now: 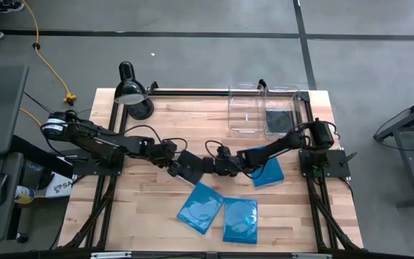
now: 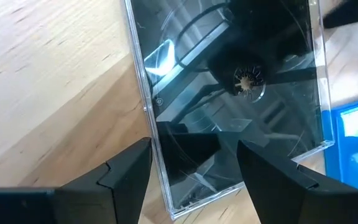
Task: Pick & place jewel cases by type
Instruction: Put the black CD case into the right transparent bin
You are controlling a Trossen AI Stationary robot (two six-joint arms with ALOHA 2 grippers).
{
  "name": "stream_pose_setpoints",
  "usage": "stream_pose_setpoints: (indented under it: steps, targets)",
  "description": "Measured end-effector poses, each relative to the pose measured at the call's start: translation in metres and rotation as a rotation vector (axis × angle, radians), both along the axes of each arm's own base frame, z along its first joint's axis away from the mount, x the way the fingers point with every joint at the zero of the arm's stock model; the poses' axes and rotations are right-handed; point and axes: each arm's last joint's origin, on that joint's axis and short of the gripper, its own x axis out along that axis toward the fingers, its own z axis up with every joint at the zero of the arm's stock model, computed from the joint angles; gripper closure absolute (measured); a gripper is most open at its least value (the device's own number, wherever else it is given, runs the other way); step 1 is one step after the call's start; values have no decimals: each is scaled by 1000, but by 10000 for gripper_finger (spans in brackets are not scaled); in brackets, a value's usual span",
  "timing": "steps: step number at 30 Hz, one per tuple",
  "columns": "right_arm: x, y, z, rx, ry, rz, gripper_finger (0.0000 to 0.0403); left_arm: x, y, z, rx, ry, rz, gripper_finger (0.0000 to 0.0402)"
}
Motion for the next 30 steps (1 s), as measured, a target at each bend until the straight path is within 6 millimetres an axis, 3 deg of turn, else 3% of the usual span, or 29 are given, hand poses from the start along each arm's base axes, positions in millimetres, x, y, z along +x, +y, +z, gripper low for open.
stream_pose_setpoints:
  steps: [12,20,30]
  targets:
    - [3,-13,2,-23,-33,-43,158,2,0,1,-5,-18,-6,166]
    - [-2,12,-1,12,11,-16,158,2,0,1,-4,-19,-7,166]
    - [-4,21,-1,49,15,-1,158,2,0,1,-4,-18,-7,166]
